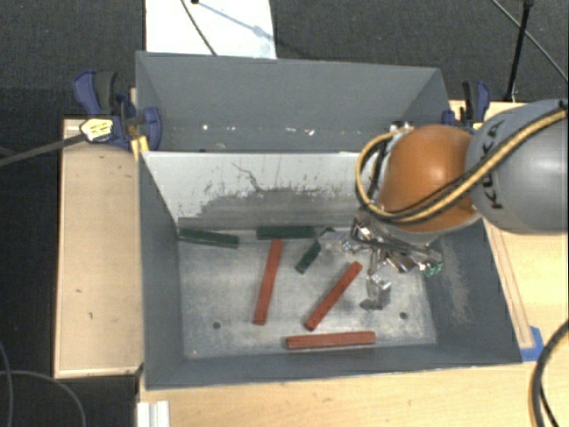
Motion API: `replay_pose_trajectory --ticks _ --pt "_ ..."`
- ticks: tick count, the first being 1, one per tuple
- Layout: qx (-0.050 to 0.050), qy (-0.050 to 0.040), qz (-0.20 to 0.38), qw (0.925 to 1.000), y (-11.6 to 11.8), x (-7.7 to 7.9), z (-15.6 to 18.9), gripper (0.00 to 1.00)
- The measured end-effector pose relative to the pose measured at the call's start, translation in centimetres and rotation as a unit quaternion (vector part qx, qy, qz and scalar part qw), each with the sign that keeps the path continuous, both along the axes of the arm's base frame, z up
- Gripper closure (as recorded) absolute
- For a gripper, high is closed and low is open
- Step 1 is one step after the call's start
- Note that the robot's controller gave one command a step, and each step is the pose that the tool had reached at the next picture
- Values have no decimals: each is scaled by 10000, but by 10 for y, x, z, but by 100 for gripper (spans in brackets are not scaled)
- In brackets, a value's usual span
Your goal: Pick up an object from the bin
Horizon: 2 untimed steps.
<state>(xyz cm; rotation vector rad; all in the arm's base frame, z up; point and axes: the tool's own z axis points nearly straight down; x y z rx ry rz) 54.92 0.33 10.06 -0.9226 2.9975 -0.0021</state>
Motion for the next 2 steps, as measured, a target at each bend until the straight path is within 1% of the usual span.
replay_pose_trajectory --ticks 1,2 --pt "2 28 529 9986 21 1 -31 0" --pt "2 18 525 9986 21 1 -30 0"
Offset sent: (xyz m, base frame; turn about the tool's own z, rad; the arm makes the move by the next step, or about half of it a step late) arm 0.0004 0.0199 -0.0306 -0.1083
